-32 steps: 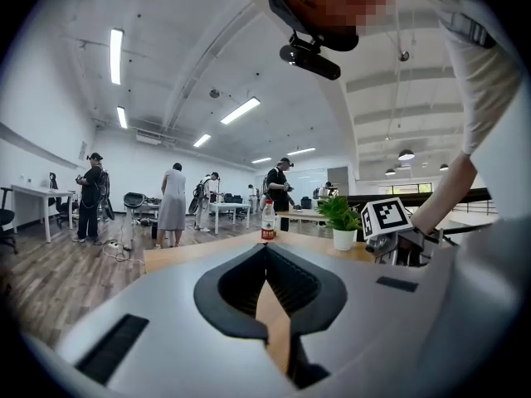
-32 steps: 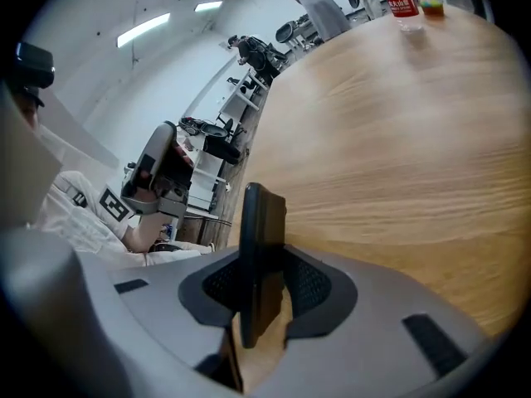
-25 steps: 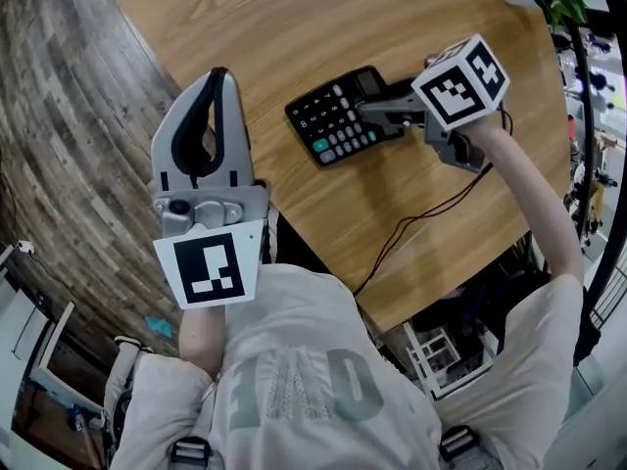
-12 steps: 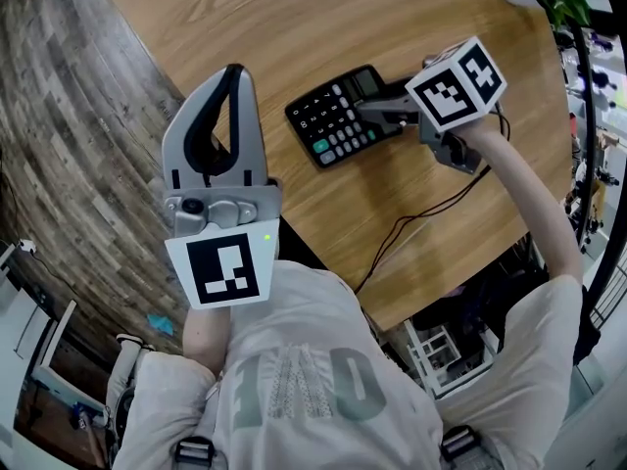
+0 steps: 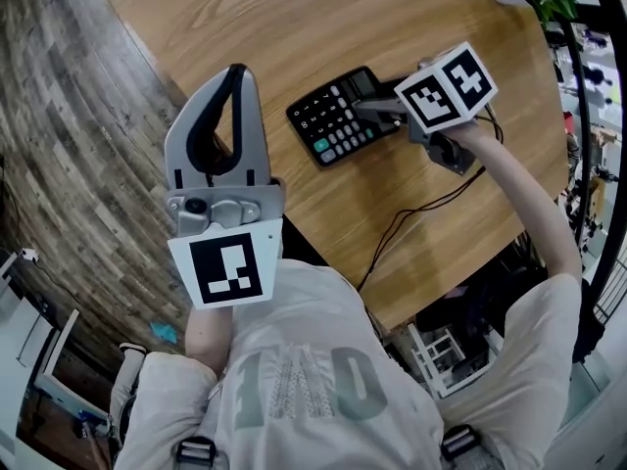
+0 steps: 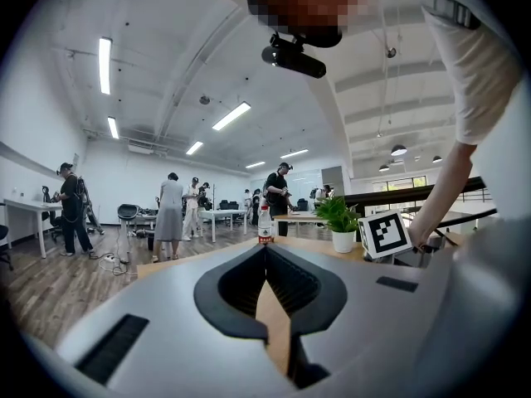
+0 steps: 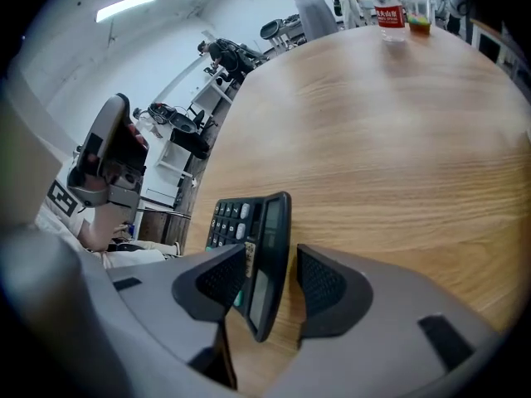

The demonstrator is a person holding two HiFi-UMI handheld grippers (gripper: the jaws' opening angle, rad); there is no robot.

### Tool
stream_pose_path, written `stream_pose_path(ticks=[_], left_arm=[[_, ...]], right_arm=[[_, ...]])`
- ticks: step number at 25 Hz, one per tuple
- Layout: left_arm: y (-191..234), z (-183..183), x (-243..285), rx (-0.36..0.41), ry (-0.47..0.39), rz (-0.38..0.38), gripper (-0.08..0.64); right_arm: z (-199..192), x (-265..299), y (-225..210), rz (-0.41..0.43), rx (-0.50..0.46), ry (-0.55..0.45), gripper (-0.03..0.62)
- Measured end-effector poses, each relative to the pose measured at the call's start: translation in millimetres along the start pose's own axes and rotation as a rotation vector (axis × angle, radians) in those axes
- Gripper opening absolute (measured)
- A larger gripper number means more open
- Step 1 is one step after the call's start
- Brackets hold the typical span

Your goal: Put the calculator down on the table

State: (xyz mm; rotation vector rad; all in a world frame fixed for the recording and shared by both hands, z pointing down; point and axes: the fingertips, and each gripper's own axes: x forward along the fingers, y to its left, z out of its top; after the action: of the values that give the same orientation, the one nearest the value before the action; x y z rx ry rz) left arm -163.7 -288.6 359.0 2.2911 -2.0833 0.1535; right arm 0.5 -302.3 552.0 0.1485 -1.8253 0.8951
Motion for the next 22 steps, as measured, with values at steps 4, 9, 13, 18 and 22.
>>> stream_pose_path(ticks=[4,9,13,18,22], left_arm=[[8,9,-4,0.009,-0.023,0.010,0.009],[18,32,-18,-0.025,-0.059,0.015,0.009],[16,48,-36,0.006,-0.094,0.033,0.009],[25,79,-58,0.066,-0.160,0.055,0.009],[34,116,-71,0.085,-0.245,0.072,0.009]], right_arm=[[9,-16,-18,-0.101,0.016,-0.047,0.194],[4,-41,-31,-0.210,0.059,-0.102,0.232],[-1,-76,-33,-0.321,0.094,-0.295,0.242],[24,-169,-7,-0.610,0.024,-0.718,0.085],[37,-251,63,-0.823,-0.076,-1.089,0.034]])
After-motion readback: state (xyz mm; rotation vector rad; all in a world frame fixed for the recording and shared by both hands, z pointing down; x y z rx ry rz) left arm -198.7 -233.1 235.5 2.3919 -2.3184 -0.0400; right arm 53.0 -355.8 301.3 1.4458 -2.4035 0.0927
